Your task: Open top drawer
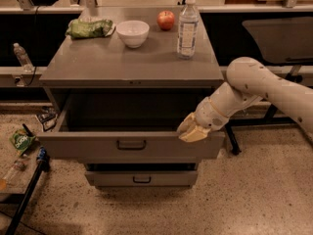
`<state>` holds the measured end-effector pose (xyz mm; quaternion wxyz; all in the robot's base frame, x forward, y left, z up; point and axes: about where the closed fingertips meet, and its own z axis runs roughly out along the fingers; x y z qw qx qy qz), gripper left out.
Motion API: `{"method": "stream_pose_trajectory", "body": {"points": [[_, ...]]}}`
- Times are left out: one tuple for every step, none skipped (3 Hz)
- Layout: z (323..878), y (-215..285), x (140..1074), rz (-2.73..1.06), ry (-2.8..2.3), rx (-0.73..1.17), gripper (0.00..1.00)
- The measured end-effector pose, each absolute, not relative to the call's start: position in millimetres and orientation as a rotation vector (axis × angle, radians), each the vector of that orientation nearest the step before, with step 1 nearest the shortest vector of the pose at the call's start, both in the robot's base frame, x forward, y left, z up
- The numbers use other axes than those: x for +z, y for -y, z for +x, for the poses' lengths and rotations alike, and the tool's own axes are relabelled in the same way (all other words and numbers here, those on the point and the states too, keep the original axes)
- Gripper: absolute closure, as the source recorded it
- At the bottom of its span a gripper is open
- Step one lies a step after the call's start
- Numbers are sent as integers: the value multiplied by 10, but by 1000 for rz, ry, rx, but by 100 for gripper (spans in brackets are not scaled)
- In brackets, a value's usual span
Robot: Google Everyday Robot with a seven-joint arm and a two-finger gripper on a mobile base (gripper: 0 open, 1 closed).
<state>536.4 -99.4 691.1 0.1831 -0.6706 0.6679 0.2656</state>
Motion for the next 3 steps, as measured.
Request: {"method": "stream_pose_trajectory", "body": {"points": [[5101, 1004, 7021, -1858, -1983, 809, 51], [5096, 1017, 7185, -1874, -2006, 784, 54], [5232, 1002, 7286, -1890, -1987, 734, 77]]}}
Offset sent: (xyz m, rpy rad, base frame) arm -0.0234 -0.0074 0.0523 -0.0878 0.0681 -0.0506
